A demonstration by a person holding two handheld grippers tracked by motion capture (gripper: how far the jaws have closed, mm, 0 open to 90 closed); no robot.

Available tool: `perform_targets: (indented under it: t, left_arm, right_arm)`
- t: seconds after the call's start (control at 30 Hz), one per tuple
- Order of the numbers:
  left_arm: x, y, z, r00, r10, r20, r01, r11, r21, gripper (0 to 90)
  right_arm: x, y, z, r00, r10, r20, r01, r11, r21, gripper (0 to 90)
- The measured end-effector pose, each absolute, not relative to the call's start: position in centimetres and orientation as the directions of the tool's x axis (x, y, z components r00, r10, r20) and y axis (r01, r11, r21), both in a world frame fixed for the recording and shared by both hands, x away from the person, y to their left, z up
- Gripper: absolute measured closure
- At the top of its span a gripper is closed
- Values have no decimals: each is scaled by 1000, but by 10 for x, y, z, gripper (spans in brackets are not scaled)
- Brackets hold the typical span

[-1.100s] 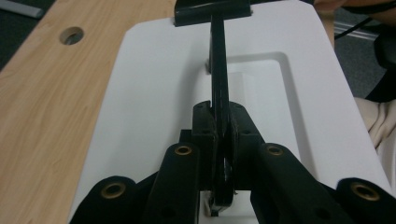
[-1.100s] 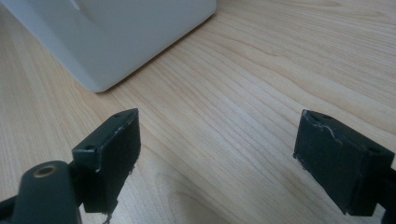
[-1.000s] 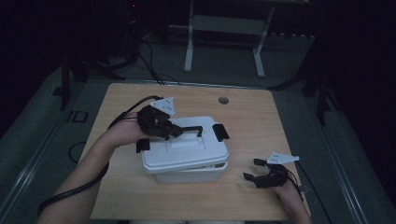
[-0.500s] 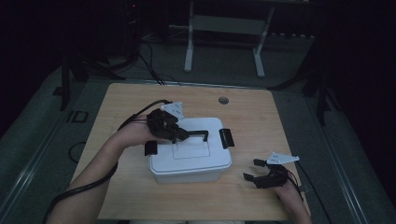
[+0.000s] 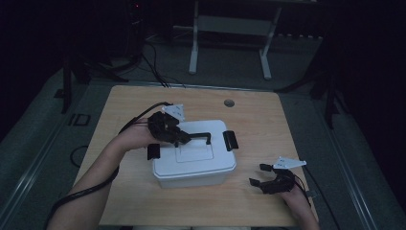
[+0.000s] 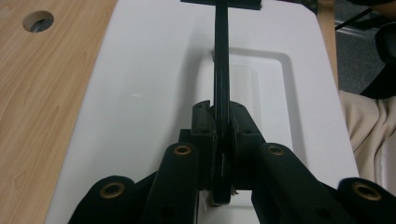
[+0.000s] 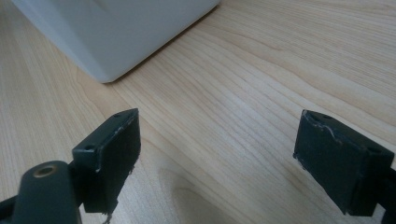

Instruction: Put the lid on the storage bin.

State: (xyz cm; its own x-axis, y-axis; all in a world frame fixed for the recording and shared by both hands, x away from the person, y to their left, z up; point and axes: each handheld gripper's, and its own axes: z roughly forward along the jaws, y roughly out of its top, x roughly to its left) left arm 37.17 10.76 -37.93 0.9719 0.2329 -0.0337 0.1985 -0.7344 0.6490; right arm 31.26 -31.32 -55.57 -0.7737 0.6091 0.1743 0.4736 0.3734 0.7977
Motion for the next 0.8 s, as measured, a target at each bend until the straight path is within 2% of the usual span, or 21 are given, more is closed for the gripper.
perform_targets:
  t: [0.33,0.57,0.8]
  left_arm:
    - [373,111,-366,976,211,-47,187,-717,671,833]
    - [376,119,-377,971,233,-54,212,-735,644,832]
    - [378,117,-379,973,222,-71,211,-714,668,832]
  right_arm:
    - [312,-313,-556,-774,608,178,477,375,795,143]
    - [313,-313,-556,-775,606,178,477,377,794,143]
    - [313,-312,-556,-775,606,179,479,378,792,143]
